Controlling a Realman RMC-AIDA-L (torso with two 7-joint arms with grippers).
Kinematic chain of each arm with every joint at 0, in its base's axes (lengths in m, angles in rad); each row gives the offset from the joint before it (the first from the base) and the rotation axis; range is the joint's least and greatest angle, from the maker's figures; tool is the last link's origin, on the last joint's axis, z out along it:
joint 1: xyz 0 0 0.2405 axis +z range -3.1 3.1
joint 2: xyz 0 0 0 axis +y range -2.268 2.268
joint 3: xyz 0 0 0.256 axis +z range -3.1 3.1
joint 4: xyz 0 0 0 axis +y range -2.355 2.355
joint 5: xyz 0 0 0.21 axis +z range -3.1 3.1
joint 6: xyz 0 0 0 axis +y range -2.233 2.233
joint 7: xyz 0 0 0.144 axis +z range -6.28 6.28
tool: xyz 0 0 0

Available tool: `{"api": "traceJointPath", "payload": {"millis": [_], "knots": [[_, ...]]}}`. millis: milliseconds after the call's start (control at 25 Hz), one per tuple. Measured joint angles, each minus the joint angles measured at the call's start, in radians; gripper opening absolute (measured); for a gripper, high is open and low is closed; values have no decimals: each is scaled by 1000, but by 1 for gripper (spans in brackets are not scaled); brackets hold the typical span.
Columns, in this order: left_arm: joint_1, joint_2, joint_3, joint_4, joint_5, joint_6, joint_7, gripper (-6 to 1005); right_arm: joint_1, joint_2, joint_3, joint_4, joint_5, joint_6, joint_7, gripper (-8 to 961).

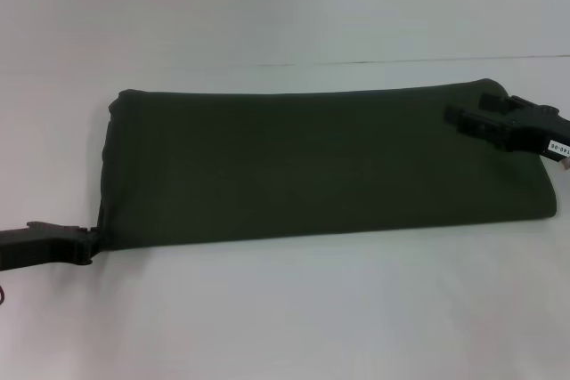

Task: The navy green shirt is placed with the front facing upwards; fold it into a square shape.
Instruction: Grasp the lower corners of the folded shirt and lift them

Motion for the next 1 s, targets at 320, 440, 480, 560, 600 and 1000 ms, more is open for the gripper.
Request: {"api": "traceJointPath", "payload": {"millis": [320,440,480,560,600,1000], "knots": [[-2,0,2,7,-39,25,0,26,-61,-43,8,-44,-98,5,107,856],[-5,-2,2,6,-74,34,1,27,-100,-63,11,-61,-138,5,157,857],[-5,-4,2,6,-84,37,2,27,-113,-67,14,-63,-150,8,165,857],[-7,-8,2,8,-102,45,3,27,-133,-67,27,-64,-164,15,167,857],[-8,-8,2,8,-108,50,4,27,-143,-65,37,-64,-169,21,165,857],[-22,-6,1,7,-132,64,6,27,-142,-50,54,-26,-219,82,216,856]]}}
